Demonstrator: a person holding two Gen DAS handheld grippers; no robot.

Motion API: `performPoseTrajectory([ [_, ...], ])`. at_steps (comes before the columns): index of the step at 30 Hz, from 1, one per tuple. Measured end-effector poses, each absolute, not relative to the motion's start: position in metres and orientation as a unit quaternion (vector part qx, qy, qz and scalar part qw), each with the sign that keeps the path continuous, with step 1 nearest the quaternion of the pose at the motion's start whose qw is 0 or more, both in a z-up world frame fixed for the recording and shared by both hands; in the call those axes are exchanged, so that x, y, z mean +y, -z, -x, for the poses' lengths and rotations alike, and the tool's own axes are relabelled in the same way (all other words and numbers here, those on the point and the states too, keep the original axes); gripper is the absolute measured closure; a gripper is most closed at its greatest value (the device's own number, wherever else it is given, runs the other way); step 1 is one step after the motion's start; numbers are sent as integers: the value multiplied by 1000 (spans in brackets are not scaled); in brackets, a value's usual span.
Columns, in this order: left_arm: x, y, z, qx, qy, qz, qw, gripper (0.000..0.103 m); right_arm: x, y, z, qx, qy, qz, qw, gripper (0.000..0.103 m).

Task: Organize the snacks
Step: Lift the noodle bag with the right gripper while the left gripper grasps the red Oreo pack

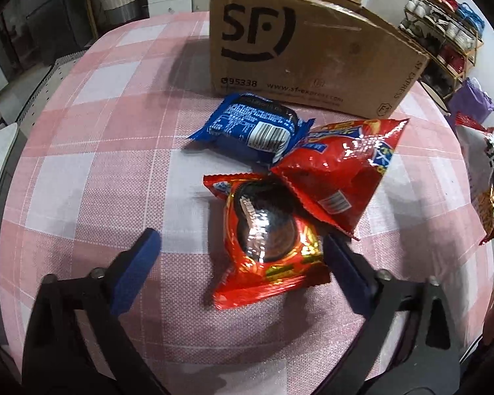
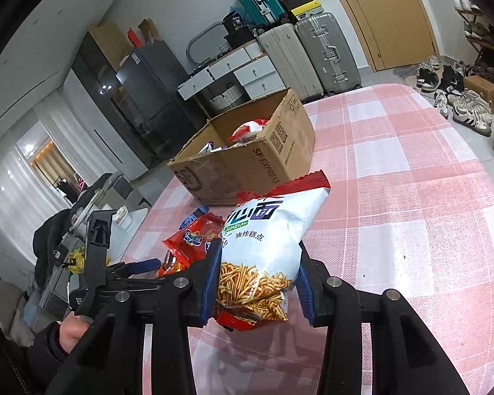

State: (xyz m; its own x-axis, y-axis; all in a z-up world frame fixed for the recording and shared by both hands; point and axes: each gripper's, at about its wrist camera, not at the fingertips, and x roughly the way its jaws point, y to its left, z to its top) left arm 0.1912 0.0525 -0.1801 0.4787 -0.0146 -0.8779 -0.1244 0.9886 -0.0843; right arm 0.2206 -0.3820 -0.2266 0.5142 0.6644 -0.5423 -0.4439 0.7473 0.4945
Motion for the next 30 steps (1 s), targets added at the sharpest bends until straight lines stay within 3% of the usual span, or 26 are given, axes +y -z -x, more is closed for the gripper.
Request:
performPoseTrajectory([
  [1,51,179,-191,506,-32,55,860,28,-383,227,-220,371,-323,-149,858,62],
  [3,48,178,-189,499,-32,34,866,43,-383,228,-220,372,-323,-149,857,62],
  [6,49,176,-185,491,-21,31,870,49,-384,231,-218,377,-319,-152,856,62],
  [30,66,138,-123,463,-27,40,885,49,-373,198,-181,349,-345,-141,860,62],
])
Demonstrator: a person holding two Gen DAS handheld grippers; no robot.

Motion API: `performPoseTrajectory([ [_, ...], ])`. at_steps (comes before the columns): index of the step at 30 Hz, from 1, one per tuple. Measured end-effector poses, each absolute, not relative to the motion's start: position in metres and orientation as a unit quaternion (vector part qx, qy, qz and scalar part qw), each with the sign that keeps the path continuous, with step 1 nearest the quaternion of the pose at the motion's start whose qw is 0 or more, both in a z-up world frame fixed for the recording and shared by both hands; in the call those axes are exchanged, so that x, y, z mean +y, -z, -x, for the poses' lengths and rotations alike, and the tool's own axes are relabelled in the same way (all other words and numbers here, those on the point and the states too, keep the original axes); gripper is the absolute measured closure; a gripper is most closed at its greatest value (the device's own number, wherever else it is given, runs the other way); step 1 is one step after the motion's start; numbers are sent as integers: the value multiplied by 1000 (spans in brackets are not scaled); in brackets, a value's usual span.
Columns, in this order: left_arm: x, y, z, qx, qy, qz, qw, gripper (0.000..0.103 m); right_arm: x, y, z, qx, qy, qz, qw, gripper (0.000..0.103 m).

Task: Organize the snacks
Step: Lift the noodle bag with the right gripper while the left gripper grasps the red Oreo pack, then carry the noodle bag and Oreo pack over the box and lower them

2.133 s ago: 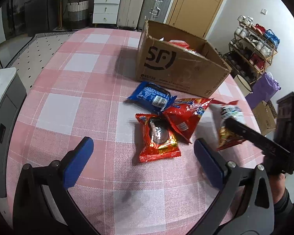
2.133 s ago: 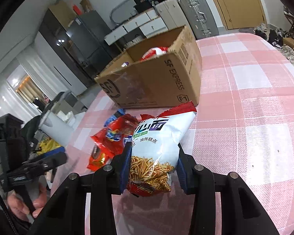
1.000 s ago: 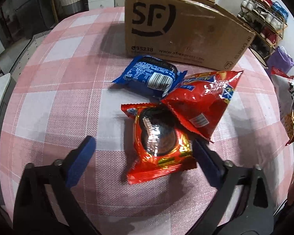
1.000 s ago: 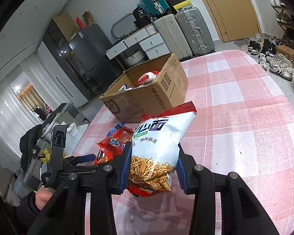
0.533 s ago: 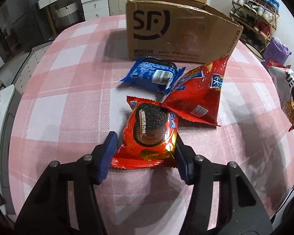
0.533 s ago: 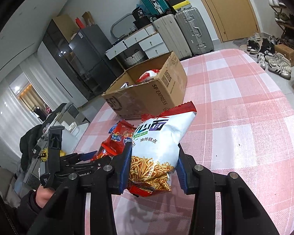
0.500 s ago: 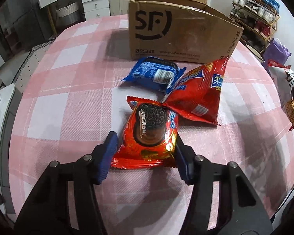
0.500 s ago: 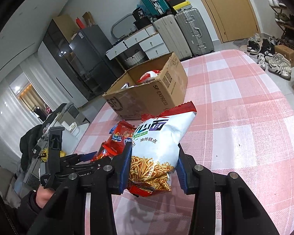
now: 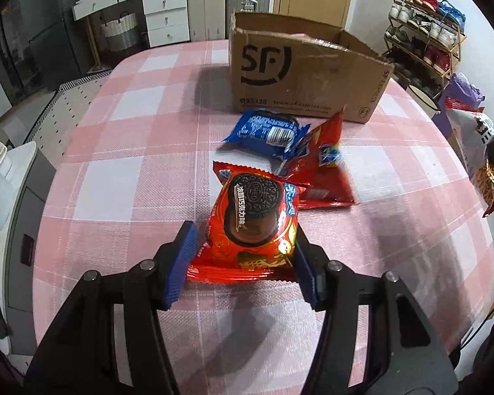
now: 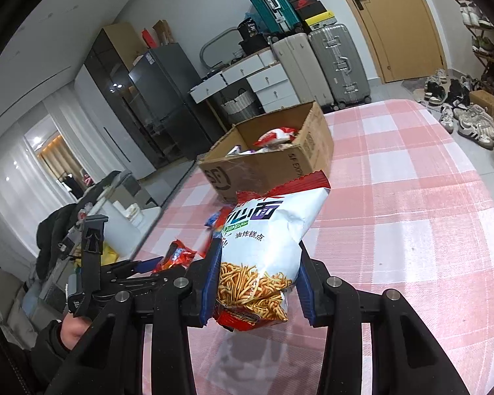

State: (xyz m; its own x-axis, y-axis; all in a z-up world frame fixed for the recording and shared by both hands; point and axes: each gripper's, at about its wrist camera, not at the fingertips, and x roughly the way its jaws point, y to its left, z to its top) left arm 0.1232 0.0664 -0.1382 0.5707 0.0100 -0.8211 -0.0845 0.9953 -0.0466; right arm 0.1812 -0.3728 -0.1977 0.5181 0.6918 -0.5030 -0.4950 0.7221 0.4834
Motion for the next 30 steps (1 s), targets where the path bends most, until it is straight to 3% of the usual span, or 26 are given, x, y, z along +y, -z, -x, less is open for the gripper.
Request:
performPoseTrajectory([
  [15,61,72,-105,413,1,42,910,49,-357,161,-160,317,-373,-115,865,62],
  [30,45,6,-154,386,49,53,920,49,-345,108,-204,276,-400,-102,868,62],
])
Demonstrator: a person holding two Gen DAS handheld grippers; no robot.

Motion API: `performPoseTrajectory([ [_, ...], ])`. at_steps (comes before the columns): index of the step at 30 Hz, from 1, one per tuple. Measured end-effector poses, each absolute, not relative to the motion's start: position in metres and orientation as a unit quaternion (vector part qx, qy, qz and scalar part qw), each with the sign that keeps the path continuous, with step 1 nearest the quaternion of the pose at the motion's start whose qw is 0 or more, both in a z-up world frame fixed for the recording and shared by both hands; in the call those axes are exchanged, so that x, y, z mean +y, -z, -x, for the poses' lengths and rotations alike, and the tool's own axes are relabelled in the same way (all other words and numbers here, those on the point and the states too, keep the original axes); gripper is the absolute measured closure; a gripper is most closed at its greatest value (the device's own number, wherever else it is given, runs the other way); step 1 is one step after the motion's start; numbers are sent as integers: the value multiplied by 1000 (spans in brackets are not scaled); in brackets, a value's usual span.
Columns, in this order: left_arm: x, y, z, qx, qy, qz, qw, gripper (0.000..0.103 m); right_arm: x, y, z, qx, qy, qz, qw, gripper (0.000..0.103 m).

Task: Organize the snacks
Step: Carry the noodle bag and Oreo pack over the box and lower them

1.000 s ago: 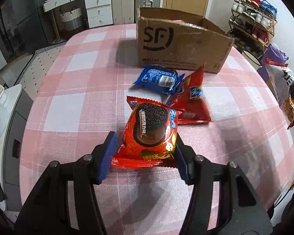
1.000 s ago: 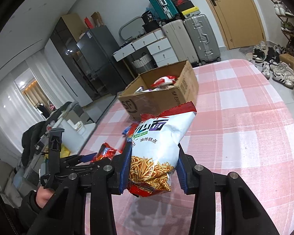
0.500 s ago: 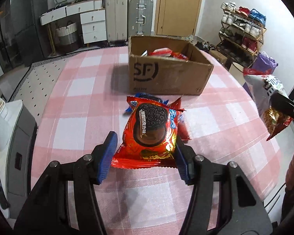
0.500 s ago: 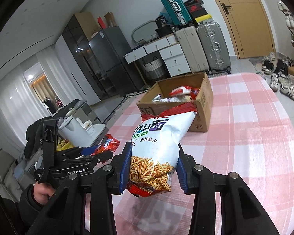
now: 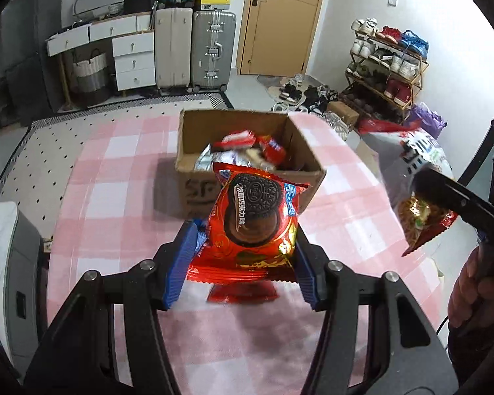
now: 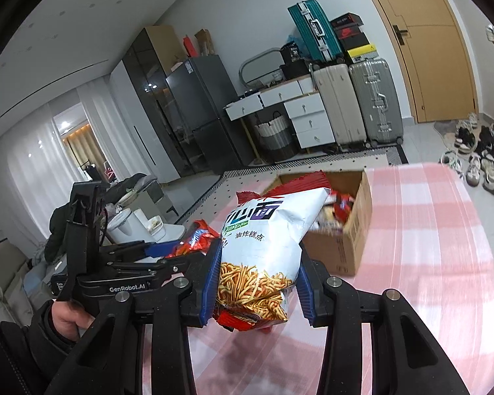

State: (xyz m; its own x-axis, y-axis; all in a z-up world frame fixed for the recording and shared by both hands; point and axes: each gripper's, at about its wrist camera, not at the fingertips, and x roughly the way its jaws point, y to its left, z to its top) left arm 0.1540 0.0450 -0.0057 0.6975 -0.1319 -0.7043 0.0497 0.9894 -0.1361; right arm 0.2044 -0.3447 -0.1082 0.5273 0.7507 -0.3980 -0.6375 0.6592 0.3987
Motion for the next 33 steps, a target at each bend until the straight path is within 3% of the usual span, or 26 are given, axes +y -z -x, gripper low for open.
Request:
performPoseTrajectory([
  [19,38,-54,-271,379,65,65,921,49,-311,51,-290,258,-389,-68,882,62],
  [33,46,-19,-344,402,71,88,909,49,-282,63,-355,283,-383,-36,879,62],
])
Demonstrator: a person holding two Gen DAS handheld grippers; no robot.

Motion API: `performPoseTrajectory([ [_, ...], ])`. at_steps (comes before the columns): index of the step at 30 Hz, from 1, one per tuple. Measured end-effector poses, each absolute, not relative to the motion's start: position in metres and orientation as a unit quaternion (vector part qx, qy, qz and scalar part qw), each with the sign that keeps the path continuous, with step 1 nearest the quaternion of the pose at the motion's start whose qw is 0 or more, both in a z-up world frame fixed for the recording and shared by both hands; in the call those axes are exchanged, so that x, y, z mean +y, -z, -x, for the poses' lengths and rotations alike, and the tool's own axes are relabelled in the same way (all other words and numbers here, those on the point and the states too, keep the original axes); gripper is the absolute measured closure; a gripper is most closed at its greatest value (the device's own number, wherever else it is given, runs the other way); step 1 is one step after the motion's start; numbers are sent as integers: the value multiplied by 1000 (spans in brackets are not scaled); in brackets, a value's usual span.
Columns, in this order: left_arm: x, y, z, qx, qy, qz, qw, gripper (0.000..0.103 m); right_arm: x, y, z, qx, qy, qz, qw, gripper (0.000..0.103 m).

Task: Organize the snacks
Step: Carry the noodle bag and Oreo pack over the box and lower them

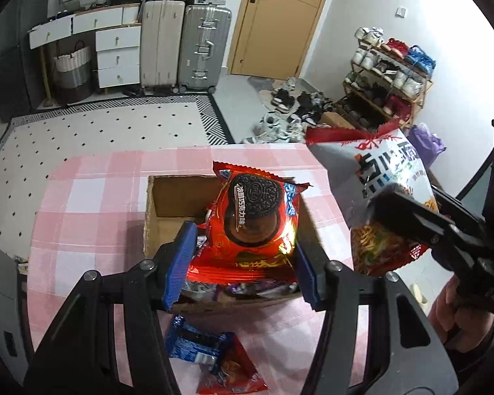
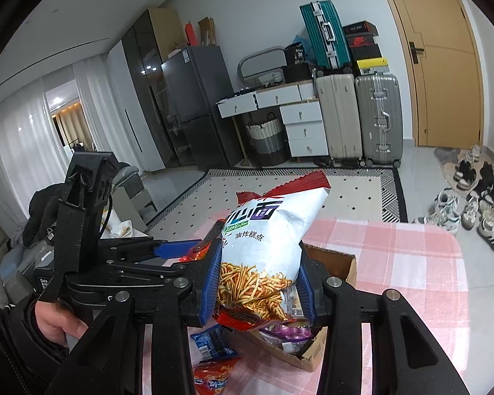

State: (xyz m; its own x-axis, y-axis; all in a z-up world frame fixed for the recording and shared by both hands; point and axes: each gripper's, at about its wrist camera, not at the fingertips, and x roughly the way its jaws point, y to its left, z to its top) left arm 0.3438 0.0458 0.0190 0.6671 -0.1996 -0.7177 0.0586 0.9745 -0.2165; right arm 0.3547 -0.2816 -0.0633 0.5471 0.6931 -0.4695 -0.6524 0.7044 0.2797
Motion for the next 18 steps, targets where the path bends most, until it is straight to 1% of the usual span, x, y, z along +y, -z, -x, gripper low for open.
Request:
performPoseTrajectory([
  [14,51,38,-383,433,73,103,892,49,-267,118,-391,320,-368,-36,872,62],
  [16,49,44,-390,446,69,98,887,46,-266,122,-394,324,-365,-34,872,62],
  [17,49,48,-390,450,62,98,885,44,-264,126,-397,330,-361,-30,872,59],
  [18,51,50,-392,453,55,99,884,37,-263,128,-399,334,-357,-25,872,49],
])
